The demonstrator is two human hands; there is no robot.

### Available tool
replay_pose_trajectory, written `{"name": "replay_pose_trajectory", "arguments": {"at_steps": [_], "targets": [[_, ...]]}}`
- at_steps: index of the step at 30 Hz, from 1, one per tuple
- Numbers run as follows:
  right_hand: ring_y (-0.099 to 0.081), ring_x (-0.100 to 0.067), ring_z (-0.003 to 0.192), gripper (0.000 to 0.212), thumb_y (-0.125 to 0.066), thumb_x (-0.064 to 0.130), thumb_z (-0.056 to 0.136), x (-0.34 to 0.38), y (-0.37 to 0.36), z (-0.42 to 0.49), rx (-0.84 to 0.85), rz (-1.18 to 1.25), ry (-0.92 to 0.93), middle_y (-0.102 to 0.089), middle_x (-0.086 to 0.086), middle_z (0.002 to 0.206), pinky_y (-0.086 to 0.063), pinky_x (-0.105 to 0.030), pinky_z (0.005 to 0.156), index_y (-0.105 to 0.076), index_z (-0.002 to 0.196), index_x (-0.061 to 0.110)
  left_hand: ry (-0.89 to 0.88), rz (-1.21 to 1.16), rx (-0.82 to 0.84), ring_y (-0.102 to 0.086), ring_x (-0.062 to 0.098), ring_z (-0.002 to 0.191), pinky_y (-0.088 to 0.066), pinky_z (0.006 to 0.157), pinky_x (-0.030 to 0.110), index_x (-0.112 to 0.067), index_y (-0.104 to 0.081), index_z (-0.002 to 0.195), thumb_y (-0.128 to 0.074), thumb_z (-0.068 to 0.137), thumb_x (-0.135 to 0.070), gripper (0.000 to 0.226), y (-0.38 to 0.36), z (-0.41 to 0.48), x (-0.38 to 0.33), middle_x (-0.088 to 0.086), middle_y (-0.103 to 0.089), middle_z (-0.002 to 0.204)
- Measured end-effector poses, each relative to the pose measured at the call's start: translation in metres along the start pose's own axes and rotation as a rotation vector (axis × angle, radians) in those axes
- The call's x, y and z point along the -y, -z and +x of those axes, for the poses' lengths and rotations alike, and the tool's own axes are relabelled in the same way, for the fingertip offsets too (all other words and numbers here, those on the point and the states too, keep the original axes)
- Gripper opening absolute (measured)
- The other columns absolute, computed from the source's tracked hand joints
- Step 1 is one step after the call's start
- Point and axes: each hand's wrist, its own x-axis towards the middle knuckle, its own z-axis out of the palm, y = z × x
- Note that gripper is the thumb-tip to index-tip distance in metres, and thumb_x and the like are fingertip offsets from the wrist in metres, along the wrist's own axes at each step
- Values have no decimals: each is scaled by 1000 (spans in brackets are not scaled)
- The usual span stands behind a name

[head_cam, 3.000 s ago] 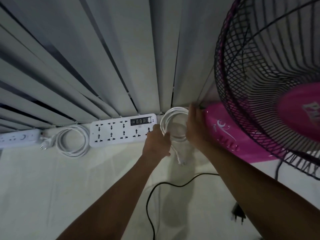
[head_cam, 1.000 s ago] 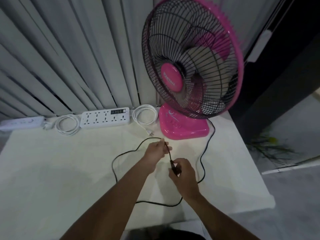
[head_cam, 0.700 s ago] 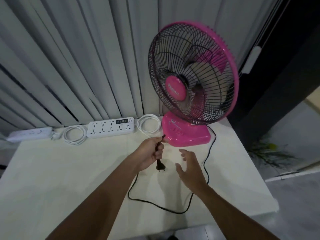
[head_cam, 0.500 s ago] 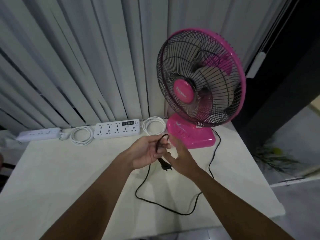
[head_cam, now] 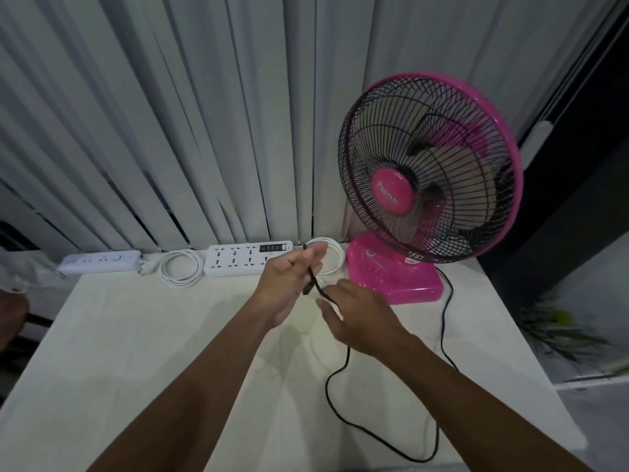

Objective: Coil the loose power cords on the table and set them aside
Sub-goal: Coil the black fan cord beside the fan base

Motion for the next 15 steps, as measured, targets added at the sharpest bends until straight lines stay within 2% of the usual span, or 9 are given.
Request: {"name": "replay_pose_trajectory", "arguments": {"at_steps": [2, 4, 6, 8, 9, 11, 14, 15], "targets": [[-52, -13, 61, 24, -51, 40, 97, 4, 11, 6, 105, 57, -12, -53, 11, 69, -37, -28, 57, -60, 81, 24, -58, 212, -71, -60, 19, 110, -41, 103, 38, -3, -69, 110, -61, 94, -41, 42, 3, 2, 1, 6, -69, 120], [-44, -7, 52, 30, -52, 44, 93, 3, 21, 13, 154, 181, -66, -45, 12, 56, -31, -22, 51, -48, 68, 29, -147, 452, -83, -66, 20, 103, -49, 95, 38, -7, -73, 109, -53, 101, -33, 33, 9, 5, 4, 9, -74, 111], [-43, -3, 47, 29, -58, 41, 91, -6, 31, 22, 153, 397, -192, -50, 12, 53, -33, -18, 47, -53, 66, 27, -200, 597, -12, -68, 9, 86, -51, 78, 23, -10, -74, 106, -48, 105, -25, 31, 10, 6, 6, -5, -77, 95], [-46, 0, 50, 24, -66, 34, 89, -18, 39, 31, 133, 501, -266, -60, 7, 56, -42, -29, 49, -66, 70, 20, -204, 669, 85, -63, 4, 68, -44, 67, 14, -8, -71, 95, -44, 106, -20, 32, 4, 5, 8, -10, -72, 74], [-52, -3, 53, 23, -69, 34, 88, -24, 42, 36, 128, 517, -290, -66, 1, 60, -46, -35, 51, -70, 72, 17, -178, 671, 120, -63, 10, 64, -45, 65, 17, -7, -68, 91, -41, 107, -20, 34, 1, 5, 11, -6, -70, 67], [-59, -7, 59, 22, -74, 38, 84, -39, 46, 42, 115, 577, -335, -73, -5, 69, -52, -35, 55, -76, 75, 18, -63, 564, 138, -52, 20, 53, -43, 59, 22, -6, -61, 85, -37, 108, -24, 38, -7, 4, 15, 3, -59, 55], [-63, -1, 62, 13, -81, 35, 80, -55, 42, 43, 88, 648, -363, -75, 4, 72, -52, -22, 61, -78, 77, 22, 148, 340, 134, -28, 11, 44, -27, 54, 29, -10, -56, 82, -35, 107, -26, 36, -12, 3, 18, -3, -36, 49], [-63, -4, 61, 8, -80, 30, 82, -58, 36, 41, 70, 660, -372, -75, 6, 72, -53, -24, 61, -78, 78, 24, 194, 273, 156, -24, 11, 43, -22, 55, 32, -10, -55, 83, -35, 106, -24, 33, -12, 3, 18, -2, -32, 50]]}}
